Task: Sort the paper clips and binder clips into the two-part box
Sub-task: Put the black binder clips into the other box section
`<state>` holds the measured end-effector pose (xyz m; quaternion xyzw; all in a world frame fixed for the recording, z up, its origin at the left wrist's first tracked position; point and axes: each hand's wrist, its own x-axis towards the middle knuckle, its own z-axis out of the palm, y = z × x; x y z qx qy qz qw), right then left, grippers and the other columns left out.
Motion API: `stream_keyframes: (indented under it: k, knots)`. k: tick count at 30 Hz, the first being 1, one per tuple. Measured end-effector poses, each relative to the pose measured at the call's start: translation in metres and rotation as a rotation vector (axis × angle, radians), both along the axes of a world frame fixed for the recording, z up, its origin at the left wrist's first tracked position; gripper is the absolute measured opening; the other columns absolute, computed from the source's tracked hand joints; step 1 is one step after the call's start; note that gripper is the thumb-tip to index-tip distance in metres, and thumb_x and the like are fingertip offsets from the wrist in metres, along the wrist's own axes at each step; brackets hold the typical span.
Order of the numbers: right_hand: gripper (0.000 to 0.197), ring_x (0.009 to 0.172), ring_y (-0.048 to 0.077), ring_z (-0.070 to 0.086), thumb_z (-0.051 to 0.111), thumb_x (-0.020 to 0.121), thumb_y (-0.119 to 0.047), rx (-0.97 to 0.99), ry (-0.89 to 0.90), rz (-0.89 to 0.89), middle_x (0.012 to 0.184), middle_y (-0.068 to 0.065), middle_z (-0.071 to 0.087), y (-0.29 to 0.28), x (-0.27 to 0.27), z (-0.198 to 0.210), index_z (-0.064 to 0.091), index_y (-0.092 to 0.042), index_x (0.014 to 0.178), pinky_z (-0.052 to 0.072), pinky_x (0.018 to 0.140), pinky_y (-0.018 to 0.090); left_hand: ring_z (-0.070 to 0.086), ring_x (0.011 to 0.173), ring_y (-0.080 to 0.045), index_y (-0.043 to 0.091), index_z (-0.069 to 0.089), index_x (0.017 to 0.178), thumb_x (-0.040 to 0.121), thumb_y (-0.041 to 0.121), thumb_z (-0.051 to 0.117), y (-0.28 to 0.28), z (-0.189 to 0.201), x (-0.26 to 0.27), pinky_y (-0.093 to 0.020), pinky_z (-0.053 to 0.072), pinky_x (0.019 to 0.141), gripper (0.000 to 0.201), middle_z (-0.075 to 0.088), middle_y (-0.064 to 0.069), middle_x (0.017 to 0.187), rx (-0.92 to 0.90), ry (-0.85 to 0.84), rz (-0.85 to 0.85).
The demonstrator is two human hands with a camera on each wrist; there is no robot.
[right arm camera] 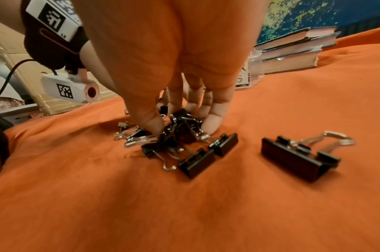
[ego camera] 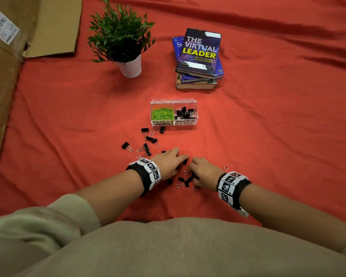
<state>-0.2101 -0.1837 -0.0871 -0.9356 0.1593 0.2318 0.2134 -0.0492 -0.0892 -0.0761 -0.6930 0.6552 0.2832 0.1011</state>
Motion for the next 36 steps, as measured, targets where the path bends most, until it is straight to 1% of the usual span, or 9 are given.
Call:
stream_keyframes:
  k: [3, 7, 11, 16, 19, 24, 27, 32, 36]
  knots:
    - [0.036, 0.109, 0.028, 0.044, 0.061, 0.077, -0.016, 0.054, -0.022, -0.055, 0.114, 0.01, 0.048, -0.002, 0.001, -0.003, 0.053, -0.006, 0.11, 0.043, 0.093, 0.039, 0.056, 0.1, -0.034, 0.017, 0.039, 0.129, 0.089, 0.019, 0.053, -0.006, 0.001, -0.002, -0.043, 0.049, 0.073, 0.043, 0.039, -0.012, 0.119, -0.009, 0.003, 0.011]
    - [0.028, 0.099, 0.024, 0.049, 0.064, 0.073, -0.013, 0.164, -0.078, -0.142, 0.104, 0.006, 0.052, -0.008, 0.005, -0.005, 0.056, -0.009, 0.099, 0.041, 0.087, 0.029, 0.06, 0.087, -0.034, 0.012, 0.042, 0.115, 0.09, 0.014, 0.05, -0.01, 0.001, -0.003, -0.043, 0.049, 0.065, 0.026, 0.04, -0.014, 0.114, -0.02, -0.012, -0.007]
    - [0.022, 0.079, 0.017, 0.05, 0.067, 0.07, -0.011, 0.247, -0.114, -0.316, 0.089, -0.002, 0.051, -0.017, 0.013, -0.003, 0.054, -0.016, 0.088, 0.042, 0.071, 0.026, 0.062, 0.084, -0.036, 0.01, 0.042, 0.114, 0.091, 0.007, 0.045, -0.012, 0.0, -0.006, -0.042, 0.04, 0.059, 0.023, 0.04, -0.014, 0.114, -0.03, -0.039, -0.009]
    - [0.025, 0.047, 0.001, 0.049, 0.07, 0.07, -0.001, 0.384, -0.138, -0.673, 0.072, 0.001, 0.058, -0.044, 0.028, -0.003, 0.053, -0.017, 0.078, 0.038, 0.046, 0.012, 0.062, 0.092, -0.037, 0.006, 0.042, 0.113, 0.089, -0.002, 0.044, -0.012, 0.001, -0.005, -0.047, 0.046, 0.067, 0.026, 0.044, -0.014, 0.113, -0.063, -0.049, -0.029]
    - [0.03, 0.033, -0.004, 0.05, 0.068, 0.074, 0.008, 0.516, -0.199, -0.839, 0.063, 0.002, 0.057, -0.065, 0.045, 0.012, 0.05, -0.016, 0.074, 0.042, 0.038, 0.013, 0.061, 0.095, -0.038, 0.007, 0.041, 0.119, 0.088, -0.004, 0.044, -0.013, 0.001, -0.004, -0.047, 0.047, 0.071, 0.032, 0.046, -0.015, 0.114, -0.06, -0.047, -0.035]
    - [0.033, 0.038, -0.006, 0.053, 0.075, 0.07, 0.006, 0.514, -0.394, -0.928, 0.066, 0.001, 0.059, -0.106, 0.093, 0.042, 0.052, -0.018, 0.073, 0.046, 0.045, 0.011, 0.062, 0.091, -0.037, 0.008, 0.041, 0.12, 0.088, 0.006, 0.05, -0.016, 0.001, 0.004, -0.041, 0.042, 0.063, 0.034, 0.047, -0.015, 0.114, -0.022, -0.011, -0.012]
    - [0.029, 0.045, 0.003, 0.053, 0.072, 0.072, 0.006, 0.426, -0.412, -0.893, 0.064, -0.002, 0.054, -0.116, 0.116, 0.052, 0.053, -0.016, 0.075, 0.041, 0.041, 0.007, 0.061, 0.093, -0.038, 0.006, 0.045, 0.117, 0.087, 0.01, 0.049, -0.019, 0.001, 0.009, -0.04, 0.043, 0.065, 0.031, 0.049, -0.016, 0.115, -0.032, 0.049, 0.038]
    - [0.02, 0.071, 0.018, 0.055, 0.071, 0.074, -0.002, 0.318, -0.394, -0.782, 0.081, 0.005, 0.06, -0.116, 0.126, 0.05, 0.061, -0.012, 0.088, 0.048, 0.068, 0.03, 0.057, 0.1, -0.028, 0.009, 0.055, 0.111, 0.085, 0.014, 0.056, -0.038, 0.014, 0.024, -0.032, 0.047, 0.082, 0.027, 0.055, -0.01, 0.113, -0.24, 0.283, 0.228]
    - [0.016, 0.073, 0.028, 0.065, 0.064, 0.078, -0.004, 0.286, -0.456, -0.807, 0.076, 0.005, 0.063, -0.119, 0.11, 0.048, 0.066, -0.009, 0.094, 0.054, 0.073, 0.039, 0.055, 0.102, -0.021, 0.012, 0.057, 0.109, 0.085, 0.013, 0.057, -0.073, 0.03, 0.046, -0.029, 0.043, 0.089, 0.025, 0.057, -0.007, 0.113, -0.45, 0.338, 0.4]
